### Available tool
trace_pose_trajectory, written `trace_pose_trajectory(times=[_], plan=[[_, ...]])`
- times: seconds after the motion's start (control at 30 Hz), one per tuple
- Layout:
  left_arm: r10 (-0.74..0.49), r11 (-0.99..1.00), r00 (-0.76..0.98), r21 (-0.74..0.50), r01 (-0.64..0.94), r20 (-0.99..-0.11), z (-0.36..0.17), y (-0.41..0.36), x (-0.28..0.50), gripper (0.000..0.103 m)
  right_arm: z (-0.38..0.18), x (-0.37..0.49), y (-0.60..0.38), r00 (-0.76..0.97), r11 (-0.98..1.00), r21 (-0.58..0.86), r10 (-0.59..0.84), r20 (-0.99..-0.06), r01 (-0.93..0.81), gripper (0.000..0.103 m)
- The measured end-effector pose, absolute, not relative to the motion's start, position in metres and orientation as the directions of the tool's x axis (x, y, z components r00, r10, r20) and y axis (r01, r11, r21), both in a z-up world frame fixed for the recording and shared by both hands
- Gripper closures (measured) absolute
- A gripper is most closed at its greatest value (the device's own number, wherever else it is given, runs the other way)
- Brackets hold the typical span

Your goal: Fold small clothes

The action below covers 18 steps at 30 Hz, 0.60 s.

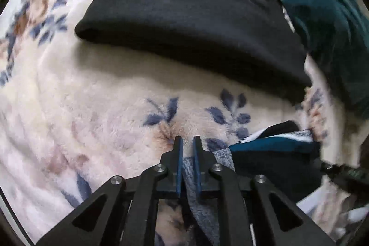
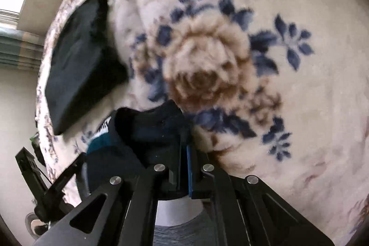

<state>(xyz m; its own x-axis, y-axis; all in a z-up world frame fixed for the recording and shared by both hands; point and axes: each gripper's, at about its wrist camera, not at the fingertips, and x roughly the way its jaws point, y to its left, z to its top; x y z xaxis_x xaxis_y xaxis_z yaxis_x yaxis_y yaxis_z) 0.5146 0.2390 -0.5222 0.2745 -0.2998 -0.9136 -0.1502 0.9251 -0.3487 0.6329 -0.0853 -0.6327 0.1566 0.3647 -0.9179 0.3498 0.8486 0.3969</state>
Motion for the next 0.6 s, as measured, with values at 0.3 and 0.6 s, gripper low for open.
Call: trace_pose_trajectory(times=[0.3, 0.6], plan=[[-0.485, 0.819, 0.273, -0.541, -0.190, -0.831, -0.492, 0.247, 0.436, 0.079, -0.591, 0.596, -0.094, 0.174, 0.828, 0.465, 0.431, -0.885, 0.313, 0.047], [-0.481, 0.800, 0.222, -0.529, -0.284, -0.848, -0.508, 0.240, 0.398, 0.079, -0.619, 0.551, -0.068, 0.037, 0.822, 0.480, 0.493, -0.869, 0.305, 0.047]])
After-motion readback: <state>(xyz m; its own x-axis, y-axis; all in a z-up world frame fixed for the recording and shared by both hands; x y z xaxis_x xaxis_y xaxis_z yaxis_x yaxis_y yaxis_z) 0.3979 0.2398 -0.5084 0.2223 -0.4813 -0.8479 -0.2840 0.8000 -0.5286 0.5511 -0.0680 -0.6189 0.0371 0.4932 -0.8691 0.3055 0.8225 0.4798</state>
